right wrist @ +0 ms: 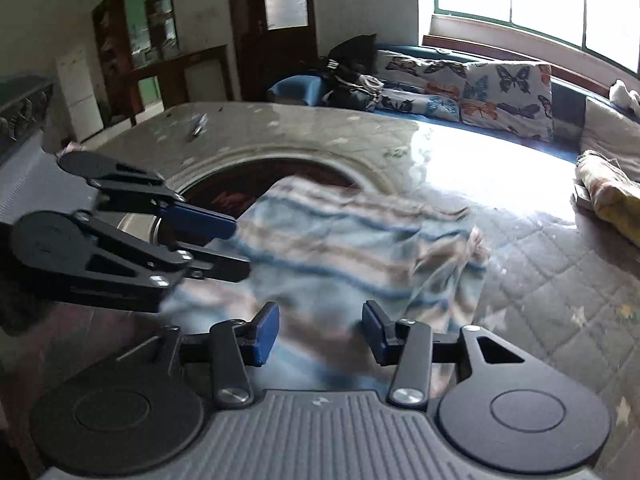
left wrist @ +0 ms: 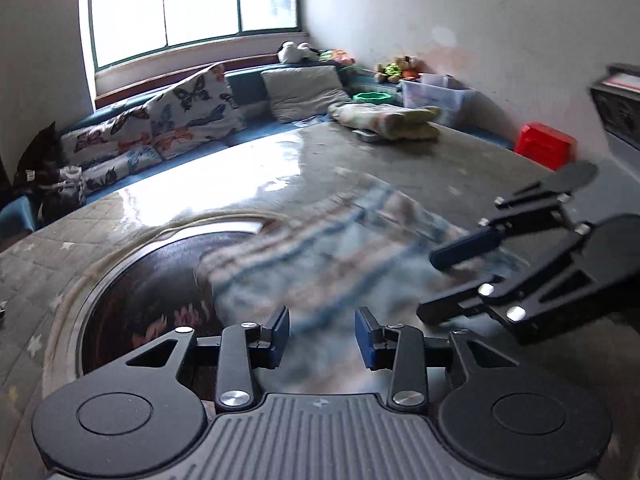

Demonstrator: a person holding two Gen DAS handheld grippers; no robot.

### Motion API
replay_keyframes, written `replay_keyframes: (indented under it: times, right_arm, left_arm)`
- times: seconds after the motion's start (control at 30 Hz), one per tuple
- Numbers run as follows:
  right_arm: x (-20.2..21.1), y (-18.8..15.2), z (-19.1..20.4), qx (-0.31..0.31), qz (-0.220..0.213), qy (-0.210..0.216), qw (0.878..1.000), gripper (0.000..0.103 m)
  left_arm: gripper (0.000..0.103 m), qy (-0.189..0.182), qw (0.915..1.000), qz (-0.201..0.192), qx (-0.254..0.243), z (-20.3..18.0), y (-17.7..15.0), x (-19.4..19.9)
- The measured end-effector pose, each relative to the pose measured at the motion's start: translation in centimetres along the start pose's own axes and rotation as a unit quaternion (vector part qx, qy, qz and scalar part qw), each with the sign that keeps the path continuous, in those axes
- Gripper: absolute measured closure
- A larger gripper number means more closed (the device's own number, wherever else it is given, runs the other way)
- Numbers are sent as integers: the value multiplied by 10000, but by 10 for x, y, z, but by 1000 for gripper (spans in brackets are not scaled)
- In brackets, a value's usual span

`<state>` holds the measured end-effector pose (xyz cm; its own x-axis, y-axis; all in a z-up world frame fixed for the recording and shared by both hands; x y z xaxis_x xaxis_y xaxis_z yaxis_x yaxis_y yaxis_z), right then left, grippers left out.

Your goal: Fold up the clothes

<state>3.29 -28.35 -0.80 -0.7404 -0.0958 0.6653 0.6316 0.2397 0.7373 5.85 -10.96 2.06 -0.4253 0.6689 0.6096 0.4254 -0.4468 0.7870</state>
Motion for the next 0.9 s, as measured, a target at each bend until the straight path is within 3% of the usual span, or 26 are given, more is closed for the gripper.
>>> replay_keyframes:
  times: [0.2, 0.43, 0.6, 0.7, 0.9]
  right_arm:
    - [20, -17, 22, 145, -134, 71, 9998, 53]
    - [36, -29, 25, -151, -223, 62, 9996, 53]
    - [48, -40, 6, -603, -245, -220, 9976, 52]
    - [54, -48, -4, -873, -237, -366, 9952, 52]
    - [62, -58, -11, -1141, -292, -433, 9921, 52]
  left_arm:
    - [60, 59, 9995, -1, -309, -28, -28, 24]
    - [62, 471, 9961, 51, -751, -40, -42, 16]
    - [81, 693, 9920, -20, -1051, -48, -53, 19]
    - [96, 831, 9922, -127, -922, -48, -54, 23]
    - [99, 1005, 9928, -303, -573, -48, -55, 31]
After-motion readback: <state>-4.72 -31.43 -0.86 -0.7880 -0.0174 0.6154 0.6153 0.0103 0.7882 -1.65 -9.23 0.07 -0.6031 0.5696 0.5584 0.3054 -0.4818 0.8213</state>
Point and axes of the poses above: each gripper's, at about its wrist camera, not at the fingertips, and x roughly against the way its jaws point, z to its left, y to its top, the point moved 1 cm from there along -x, roughly the way its jaws point, and after that the axes turned 14 degrees about -y, right-handed, at the moved point
